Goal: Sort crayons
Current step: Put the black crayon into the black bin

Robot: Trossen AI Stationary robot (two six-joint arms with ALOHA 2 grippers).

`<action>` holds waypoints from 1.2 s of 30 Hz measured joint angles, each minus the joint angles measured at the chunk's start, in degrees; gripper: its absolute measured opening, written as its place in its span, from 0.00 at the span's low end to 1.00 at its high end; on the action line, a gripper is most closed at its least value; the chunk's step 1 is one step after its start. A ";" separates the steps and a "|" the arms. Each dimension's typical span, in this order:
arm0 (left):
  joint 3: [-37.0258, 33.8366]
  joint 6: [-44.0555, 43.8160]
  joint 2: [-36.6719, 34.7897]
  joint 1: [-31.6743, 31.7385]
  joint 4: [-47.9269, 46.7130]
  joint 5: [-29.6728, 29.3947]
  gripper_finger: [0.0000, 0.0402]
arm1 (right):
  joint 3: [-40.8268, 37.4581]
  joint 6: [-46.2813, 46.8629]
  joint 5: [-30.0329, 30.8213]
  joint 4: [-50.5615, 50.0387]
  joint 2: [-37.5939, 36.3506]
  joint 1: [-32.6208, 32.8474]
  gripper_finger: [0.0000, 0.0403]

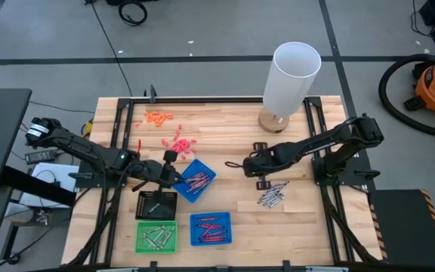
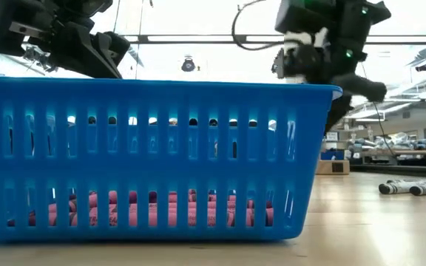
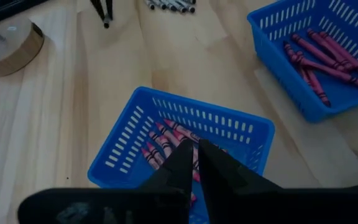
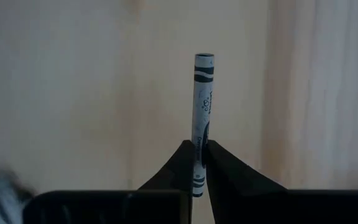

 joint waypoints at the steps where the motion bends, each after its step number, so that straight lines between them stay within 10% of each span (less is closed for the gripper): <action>1: 0.00 -0.01 0.00 -0.12 -0.03 0.00 0.09 | 0.08 -0.97 -1.11 2.15 0.00 0.22 0.09; 36: 0.00 -3.23 0.00 -0.29 -1.70 0.00 0.09 | 0.27 -2.90 -7.93 16.27 -0.07 1.70 0.10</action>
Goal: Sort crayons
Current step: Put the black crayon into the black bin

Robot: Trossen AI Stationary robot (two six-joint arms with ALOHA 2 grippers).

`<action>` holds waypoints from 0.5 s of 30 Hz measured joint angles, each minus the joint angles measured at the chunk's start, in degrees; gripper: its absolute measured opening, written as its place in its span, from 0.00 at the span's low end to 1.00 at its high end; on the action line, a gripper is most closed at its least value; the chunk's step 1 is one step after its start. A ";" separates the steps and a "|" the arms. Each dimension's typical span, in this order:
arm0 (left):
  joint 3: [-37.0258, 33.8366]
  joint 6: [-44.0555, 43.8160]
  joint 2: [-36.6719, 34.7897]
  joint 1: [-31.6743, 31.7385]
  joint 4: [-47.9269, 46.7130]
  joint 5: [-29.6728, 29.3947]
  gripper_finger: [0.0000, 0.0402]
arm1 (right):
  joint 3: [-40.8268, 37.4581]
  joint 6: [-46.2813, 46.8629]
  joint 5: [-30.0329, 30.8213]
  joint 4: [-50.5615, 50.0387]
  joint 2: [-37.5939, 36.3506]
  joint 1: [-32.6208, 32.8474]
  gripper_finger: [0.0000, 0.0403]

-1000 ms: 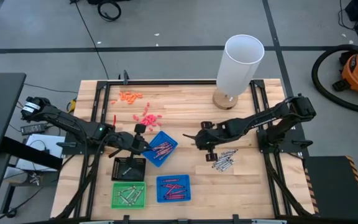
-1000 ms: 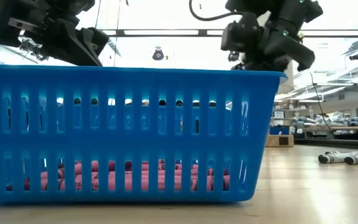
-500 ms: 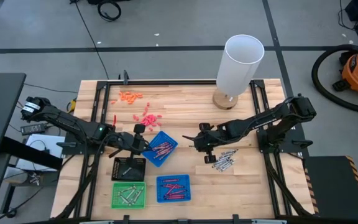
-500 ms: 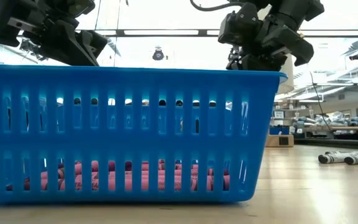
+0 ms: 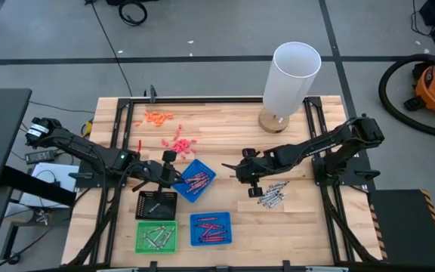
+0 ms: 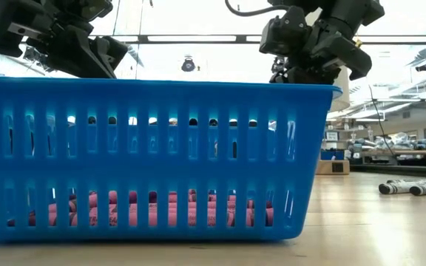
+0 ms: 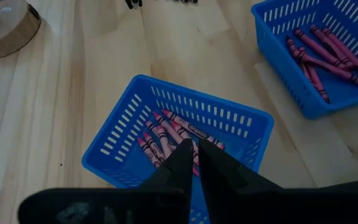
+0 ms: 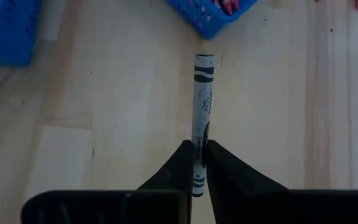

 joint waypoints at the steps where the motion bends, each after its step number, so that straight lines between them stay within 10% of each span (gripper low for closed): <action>1: 0.00 0.00 0.00 0.00 -0.02 0.01 0.09 | 0.00 0.01 0.00 0.00 0.00 0.00 0.10; 15: 0.00 -0.37 0.00 0.00 -0.06 -0.02 0.09 | 0.00 -0.23 -3.46 7.63 0.00 0.11 0.10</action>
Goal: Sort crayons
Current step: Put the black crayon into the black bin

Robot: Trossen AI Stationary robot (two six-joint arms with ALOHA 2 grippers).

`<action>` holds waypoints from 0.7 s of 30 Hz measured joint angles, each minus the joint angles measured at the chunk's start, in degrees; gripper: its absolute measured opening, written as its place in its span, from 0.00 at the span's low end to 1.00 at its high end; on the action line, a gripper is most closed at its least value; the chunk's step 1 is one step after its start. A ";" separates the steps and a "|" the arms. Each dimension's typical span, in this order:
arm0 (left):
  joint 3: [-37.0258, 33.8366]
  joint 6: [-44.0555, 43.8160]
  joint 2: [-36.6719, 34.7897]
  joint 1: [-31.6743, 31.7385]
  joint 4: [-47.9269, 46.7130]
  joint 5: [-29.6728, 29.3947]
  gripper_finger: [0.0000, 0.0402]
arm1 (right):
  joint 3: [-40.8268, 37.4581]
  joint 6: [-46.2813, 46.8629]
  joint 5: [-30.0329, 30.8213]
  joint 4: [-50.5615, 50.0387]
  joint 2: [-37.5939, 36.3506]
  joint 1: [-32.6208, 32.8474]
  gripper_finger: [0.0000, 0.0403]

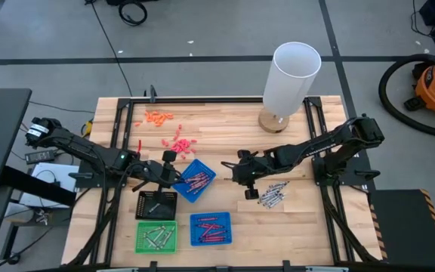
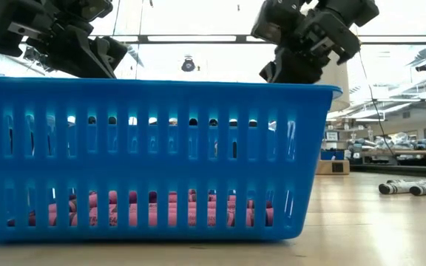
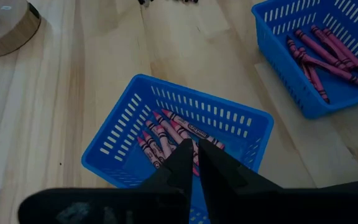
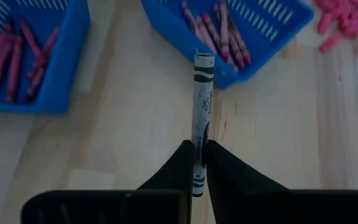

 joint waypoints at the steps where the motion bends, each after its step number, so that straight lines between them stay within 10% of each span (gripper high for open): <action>1: 0.00 -0.12 0.00 0.00 0.00 0.02 0.09 | 0.00 0.00 -0.02 0.88 0.00 0.00 0.10; 13: 0.00 -5.31 0.00 0.24 0.02 -3.66 0.11 | 0.00 -2.15 0.00 16.10 0.00 0.04 0.10; 21: 0.00 -6.46 0.02 0.17 2.00 -3.99 0.30 | 0.00 -7.47 0.00 28.47 0.37 0.07 0.10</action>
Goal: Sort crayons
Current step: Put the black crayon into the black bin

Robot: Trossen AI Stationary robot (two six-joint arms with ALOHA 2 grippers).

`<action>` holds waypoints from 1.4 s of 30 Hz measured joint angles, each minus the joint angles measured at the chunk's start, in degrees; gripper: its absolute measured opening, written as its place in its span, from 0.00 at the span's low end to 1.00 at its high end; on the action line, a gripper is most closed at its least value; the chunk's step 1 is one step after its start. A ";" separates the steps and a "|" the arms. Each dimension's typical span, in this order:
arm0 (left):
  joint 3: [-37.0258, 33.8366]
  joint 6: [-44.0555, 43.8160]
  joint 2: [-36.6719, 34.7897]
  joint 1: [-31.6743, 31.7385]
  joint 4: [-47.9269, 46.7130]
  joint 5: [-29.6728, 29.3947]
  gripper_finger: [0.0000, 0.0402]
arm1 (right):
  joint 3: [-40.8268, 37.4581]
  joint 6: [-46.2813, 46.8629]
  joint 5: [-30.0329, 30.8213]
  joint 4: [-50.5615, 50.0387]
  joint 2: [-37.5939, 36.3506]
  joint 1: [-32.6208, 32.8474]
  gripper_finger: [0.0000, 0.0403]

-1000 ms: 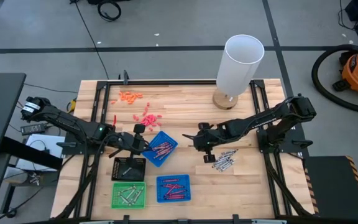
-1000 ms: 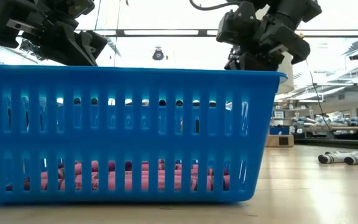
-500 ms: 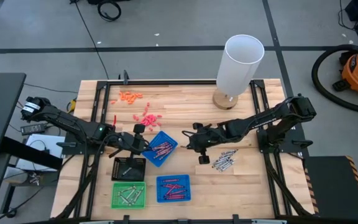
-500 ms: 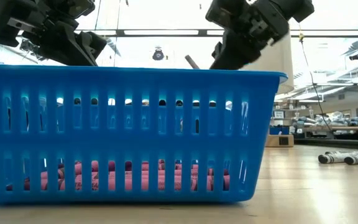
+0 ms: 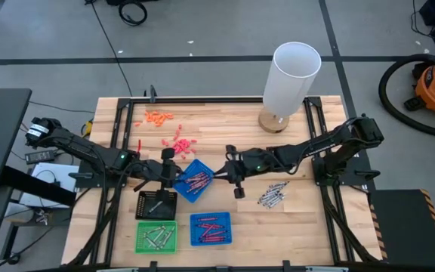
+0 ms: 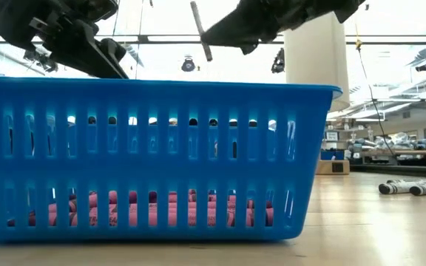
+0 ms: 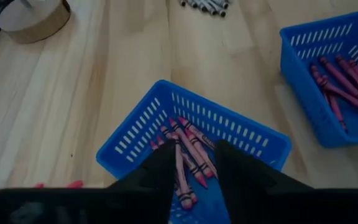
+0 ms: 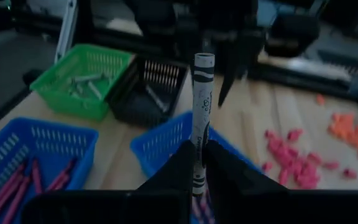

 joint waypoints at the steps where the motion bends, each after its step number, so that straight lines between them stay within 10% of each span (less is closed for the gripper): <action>1: 0.00 0.01 0.00 0.00 0.21 -0.01 0.33 | -0.02 -0.67 0.00 0.98 0.03 0.00 0.10; 42: 0.52 3.36 -0.07 0.28 13.79 2.59 0.39 | -0.04 -4.44 -6.76 24.91 3.58 1.17 0.10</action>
